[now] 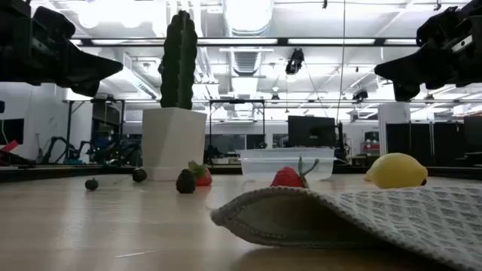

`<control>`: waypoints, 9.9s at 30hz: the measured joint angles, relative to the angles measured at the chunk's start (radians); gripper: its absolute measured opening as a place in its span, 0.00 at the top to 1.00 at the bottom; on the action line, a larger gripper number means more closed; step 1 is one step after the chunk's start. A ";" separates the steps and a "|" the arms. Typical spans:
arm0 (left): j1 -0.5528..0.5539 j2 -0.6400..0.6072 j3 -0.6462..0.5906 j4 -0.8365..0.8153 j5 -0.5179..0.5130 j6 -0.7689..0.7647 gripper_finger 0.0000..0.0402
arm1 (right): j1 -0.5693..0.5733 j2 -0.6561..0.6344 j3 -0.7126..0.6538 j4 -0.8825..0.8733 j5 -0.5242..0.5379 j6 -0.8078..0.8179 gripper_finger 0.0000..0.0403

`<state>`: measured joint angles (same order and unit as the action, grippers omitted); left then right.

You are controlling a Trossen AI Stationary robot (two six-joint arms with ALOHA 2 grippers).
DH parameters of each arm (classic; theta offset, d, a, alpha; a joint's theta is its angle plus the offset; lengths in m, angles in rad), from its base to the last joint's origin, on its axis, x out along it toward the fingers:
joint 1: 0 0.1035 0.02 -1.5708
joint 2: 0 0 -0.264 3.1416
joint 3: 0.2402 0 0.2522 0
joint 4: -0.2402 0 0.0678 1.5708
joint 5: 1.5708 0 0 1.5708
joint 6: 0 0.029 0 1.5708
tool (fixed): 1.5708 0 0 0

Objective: Pick and placing Produce into tupperware

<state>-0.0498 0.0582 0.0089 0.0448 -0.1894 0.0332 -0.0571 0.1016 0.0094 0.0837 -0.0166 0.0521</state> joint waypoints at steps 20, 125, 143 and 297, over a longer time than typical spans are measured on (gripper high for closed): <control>0.000 0.000 0.000 0.000 0.000 0.000 1.00 | 0.000 0.000 0.000 0.000 0.000 0.000 0.98; 0.000 0.004 0.000 0.043 -0.028 0.000 1.00 | 0.000 0.019 0.000 0.026 0.045 -0.131 0.98; -0.001 0.213 0.187 0.200 -0.018 0.153 0.83 | 0.000 0.178 0.366 -0.309 0.147 -0.143 0.73; -0.001 0.426 0.287 0.208 -0.032 0.238 0.62 | -0.222 1.728 1.233 -0.753 0.190 -0.102 0.97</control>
<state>-0.0508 0.4837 0.2963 0.2527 -0.2218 0.2713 -0.2792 1.8293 1.2427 -0.6693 0.1738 -0.0503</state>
